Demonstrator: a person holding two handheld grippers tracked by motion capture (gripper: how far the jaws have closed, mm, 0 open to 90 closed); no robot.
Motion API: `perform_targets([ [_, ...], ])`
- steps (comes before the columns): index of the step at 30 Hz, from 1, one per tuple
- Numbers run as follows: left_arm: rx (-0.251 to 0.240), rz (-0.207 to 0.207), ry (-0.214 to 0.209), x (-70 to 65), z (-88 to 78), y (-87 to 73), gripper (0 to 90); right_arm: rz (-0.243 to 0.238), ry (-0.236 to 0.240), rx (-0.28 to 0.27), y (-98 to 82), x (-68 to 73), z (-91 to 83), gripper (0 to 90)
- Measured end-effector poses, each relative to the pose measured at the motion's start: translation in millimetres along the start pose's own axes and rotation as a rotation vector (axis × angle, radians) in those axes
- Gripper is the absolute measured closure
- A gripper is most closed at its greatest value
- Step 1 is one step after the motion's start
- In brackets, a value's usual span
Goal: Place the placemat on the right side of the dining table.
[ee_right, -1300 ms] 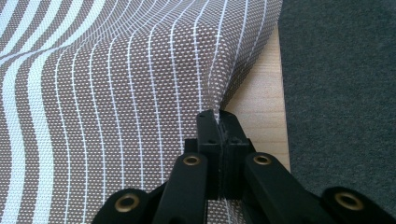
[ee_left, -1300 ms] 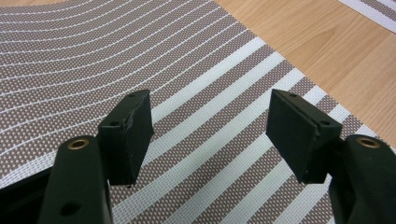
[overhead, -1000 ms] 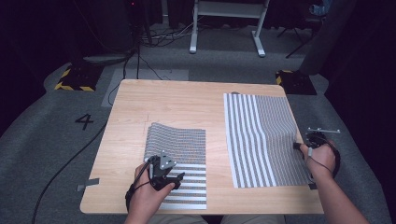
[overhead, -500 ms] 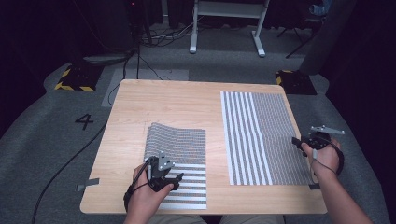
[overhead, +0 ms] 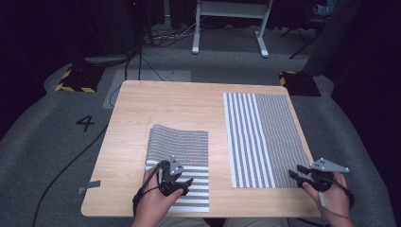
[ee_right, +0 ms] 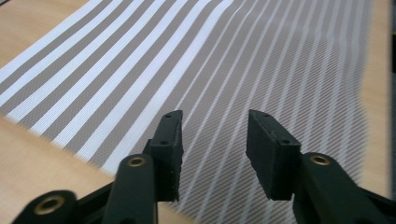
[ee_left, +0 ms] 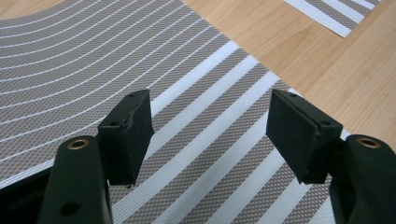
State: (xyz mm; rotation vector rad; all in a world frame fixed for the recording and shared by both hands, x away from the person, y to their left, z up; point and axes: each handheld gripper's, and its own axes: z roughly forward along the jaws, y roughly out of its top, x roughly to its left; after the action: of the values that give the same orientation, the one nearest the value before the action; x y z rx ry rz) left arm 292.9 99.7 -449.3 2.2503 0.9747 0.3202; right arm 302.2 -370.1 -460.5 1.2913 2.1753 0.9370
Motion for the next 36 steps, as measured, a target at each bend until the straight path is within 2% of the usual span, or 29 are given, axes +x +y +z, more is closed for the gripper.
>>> perform_targets([
  [1, -0.002, 0.019, 0.017, 0.1, 0.3, 0.5, 31.8, 0.001, 0.007, 0.003, -4.9, 2.6, 0.9, 60.6],
  [2, 0.003, 0.020, 0.016, 0.0, 0.5, 0.5, 31.7, 0.003, 0.007, 0.005, -9.7, 3.8, 2.5, 61.4],
  [5, 0.003, -0.003, 0.011, 0.8, -0.3, -0.6, 31.8, 0.023, 0.009, 0.027, -20.8, 0.9, 10.3, 62.6],
  [8, -0.001, -0.002, 0.018, 2.3, -1.8, -1.1, 31.8, 0.028, 0.013, 0.060, -26.0, -4.0, 16.8, 62.7],
  [10, -0.011, 0.002, 0.028, 2.9, -2.1, -1.2, 31.7, 0.035, 0.009, 0.047, -26.2, -5.2, 18.2, 62.7],
  [15, -0.007, 0.001, 0.016, 1.8, -2.5, -2.0, 31.7, 0.057, -0.013, 0.029, -23.2, -7.0, 24.1, 62.9],
  [24, -0.020, -0.009, 0.035, 5.8, -8.8, -3.9, 31.8, 0.081, -0.049, 0.043, -15.9, -8.1, 30.3, 63.5],
  [29, -0.018, -0.018, 0.044, 7.6, -11.1, -6.5, 31.8, 0.088, -0.058, 0.008, -22.0, -4.7, 28.6, 63.5],
  [32, -0.015, -0.027, 0.038, 7.2, -11.7, -8.1, 31.8, 0.090, -0.058, 0.011, -23.4, -2.8, 26.5, 63.2],
  [33, -0.018, -0.026, 0.041, 7.5, -12.1, -8.6, 31.8, 0.089, -0.052, 0.012, -23.3, -2.5, 26.3, 62.1],
  [35, -0.020, -0.032, 0.046, 7.6, -13.6, -9.6, 31.8, 0.096, -0.033, 0.030, -20.2, -4.4, 26.0, 50.1],
  [36, -0.021, -0.032, 0.047, 8.2, -15.1, -10.1, 31.7, 0.100, -0.028, -0.005, -17.5, -6.9, 25.2, 46.1],
])
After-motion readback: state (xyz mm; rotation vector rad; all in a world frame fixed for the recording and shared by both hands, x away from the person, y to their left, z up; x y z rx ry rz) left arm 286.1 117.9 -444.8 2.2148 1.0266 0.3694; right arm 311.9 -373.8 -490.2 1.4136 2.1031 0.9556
